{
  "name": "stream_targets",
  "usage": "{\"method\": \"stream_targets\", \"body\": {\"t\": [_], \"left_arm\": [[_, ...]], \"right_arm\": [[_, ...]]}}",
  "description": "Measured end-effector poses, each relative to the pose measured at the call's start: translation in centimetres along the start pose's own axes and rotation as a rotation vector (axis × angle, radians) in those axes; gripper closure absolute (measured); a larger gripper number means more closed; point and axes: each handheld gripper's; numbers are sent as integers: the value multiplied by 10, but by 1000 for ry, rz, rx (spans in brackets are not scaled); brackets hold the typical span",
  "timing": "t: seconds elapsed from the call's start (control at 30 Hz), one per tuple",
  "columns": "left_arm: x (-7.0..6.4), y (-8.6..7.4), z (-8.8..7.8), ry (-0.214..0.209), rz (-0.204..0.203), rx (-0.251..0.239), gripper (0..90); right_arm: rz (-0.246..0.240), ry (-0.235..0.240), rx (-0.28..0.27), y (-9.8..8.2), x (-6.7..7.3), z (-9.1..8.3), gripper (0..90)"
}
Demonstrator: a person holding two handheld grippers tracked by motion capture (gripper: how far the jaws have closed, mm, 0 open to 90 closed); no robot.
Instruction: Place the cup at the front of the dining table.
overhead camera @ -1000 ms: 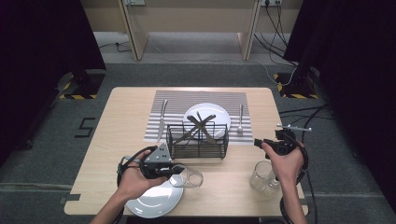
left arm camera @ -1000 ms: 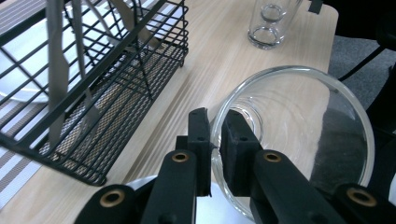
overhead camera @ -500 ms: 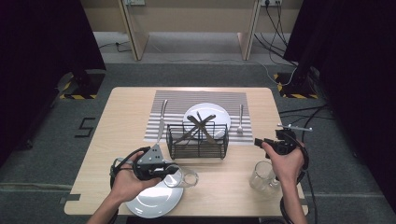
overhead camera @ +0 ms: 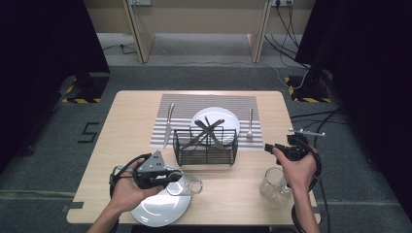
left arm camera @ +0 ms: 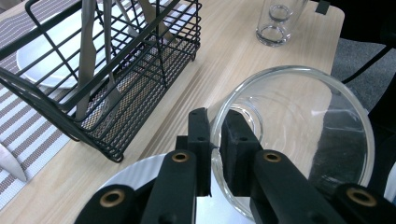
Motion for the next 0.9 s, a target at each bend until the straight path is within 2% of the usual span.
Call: {"method": "stream_targets", "body": {"t": [0.9], "left_arm": [[3, -12, -20, 36, -25, -5, 826]], "right_arm": [[-3, -4, -7, 1, -1, -1, 536]]}}
Point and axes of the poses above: each handheld gripper's, and its own axes: z roughly forward along the jaws, y roughly out of its top, x roughly to its left, and after that the axes turned 5 degrees about z, right-handed
